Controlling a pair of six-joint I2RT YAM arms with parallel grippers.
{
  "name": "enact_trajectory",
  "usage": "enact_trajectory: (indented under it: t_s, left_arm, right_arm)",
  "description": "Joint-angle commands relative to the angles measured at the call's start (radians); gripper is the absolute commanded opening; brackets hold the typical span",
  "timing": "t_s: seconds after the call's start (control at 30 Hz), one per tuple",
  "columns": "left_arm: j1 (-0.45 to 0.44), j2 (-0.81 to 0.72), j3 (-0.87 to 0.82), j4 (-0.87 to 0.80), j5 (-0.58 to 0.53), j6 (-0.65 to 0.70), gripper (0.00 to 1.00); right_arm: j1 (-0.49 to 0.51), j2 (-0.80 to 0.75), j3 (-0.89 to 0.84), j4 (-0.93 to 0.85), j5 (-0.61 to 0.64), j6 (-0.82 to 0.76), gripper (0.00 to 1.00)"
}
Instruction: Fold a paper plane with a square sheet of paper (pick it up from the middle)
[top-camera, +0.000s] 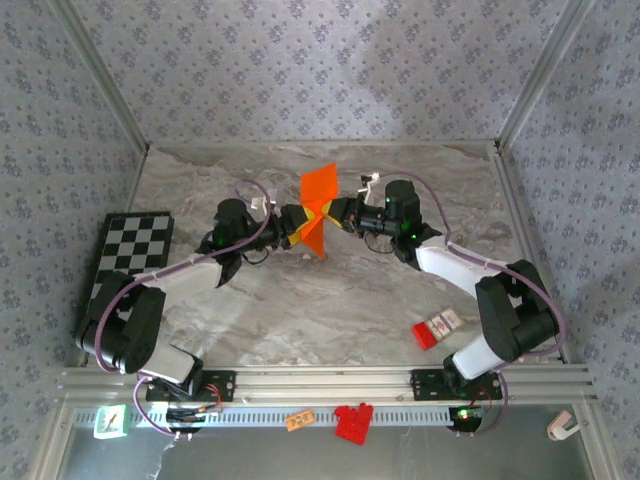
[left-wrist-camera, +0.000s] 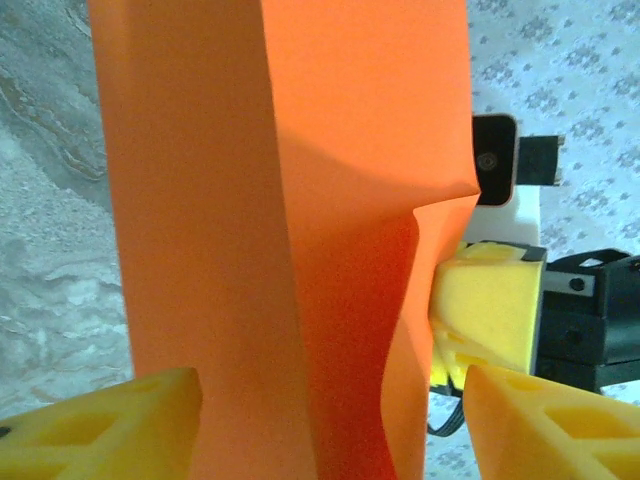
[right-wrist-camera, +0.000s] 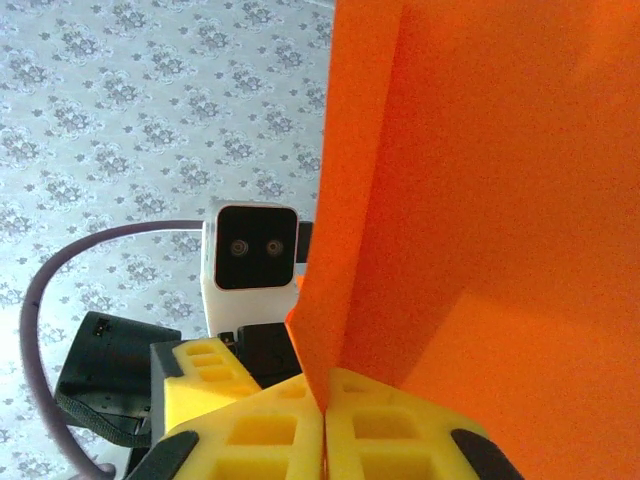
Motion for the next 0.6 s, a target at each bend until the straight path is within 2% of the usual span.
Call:
enact_trajectory:
  t_s: [0.0,0.4,0.47,0.57]
  left_arm:
    - [-0.005,-0.021,0.037,0.063,0.02,0.0,0.59]
    - [0.003,-0.011,0.032,0.082,0.013,-0.005,0.21]
    - [0.005,-0.006,0.031,0.082,0.013,-0.004,0.16]
    - [0.011,-0.004,0.029,0.059,0.011,0.018,0.12]
  right_arm:
    - [-0.008,0.007,0.007,0.03,-0.032,0.021,0.1]
    - [-0.016,0.008,-0.006,-0.024,-0.03,0.006,0.16]
    - [-0.019,-0.003,-0.008,-0.059,-0.016,-0.019,0.19]
    - [-0.036,-0.04,0.008,-0.213,0.027,-0.11,0.28]
